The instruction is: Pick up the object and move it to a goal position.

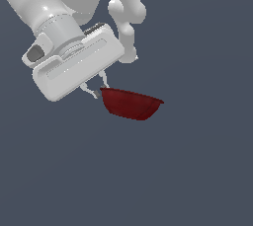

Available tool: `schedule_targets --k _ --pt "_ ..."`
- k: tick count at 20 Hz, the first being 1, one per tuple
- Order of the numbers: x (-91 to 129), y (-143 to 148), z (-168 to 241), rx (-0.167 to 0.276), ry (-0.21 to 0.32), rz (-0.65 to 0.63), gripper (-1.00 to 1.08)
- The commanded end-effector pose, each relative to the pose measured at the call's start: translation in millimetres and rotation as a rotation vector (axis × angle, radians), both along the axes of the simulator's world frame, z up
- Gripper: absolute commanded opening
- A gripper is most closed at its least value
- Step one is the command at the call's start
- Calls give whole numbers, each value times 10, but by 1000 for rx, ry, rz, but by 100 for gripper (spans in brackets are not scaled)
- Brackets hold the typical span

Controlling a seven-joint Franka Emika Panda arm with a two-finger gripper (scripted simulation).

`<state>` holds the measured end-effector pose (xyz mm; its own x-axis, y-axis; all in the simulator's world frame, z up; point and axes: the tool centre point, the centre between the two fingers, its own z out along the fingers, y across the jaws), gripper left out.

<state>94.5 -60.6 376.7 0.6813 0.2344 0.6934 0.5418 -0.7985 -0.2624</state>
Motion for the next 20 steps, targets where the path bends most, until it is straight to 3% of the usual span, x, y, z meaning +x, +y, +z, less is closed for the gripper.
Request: schedule_targets --k 1,8,20 --pt "-11 0 73 2 -18 3 -100" --pt "-33 -1 79 3 -18 3 -100" --pt "-265 30 223 2 -18 2 -100"
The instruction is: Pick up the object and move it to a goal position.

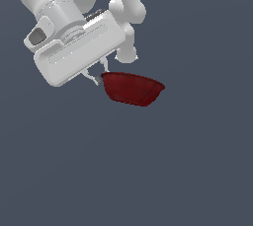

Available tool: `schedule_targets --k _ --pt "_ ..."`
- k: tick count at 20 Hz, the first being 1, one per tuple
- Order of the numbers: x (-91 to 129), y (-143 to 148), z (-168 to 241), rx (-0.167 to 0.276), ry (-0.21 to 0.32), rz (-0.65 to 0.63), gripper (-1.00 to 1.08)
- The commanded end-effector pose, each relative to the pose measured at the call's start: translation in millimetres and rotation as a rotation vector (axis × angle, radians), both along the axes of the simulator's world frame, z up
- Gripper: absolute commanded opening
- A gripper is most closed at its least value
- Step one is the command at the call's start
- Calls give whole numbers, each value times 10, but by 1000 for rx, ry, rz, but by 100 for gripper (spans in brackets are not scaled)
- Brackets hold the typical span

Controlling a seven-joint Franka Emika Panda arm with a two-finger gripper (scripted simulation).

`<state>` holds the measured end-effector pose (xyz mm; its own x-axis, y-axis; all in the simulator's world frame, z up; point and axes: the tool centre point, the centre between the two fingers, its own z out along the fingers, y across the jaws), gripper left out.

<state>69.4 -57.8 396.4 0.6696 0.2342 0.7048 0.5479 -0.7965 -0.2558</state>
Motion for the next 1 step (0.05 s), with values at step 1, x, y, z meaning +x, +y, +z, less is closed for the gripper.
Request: schedule_targets --k 1 --pt "-17 5 29 0 -2 0 -100"
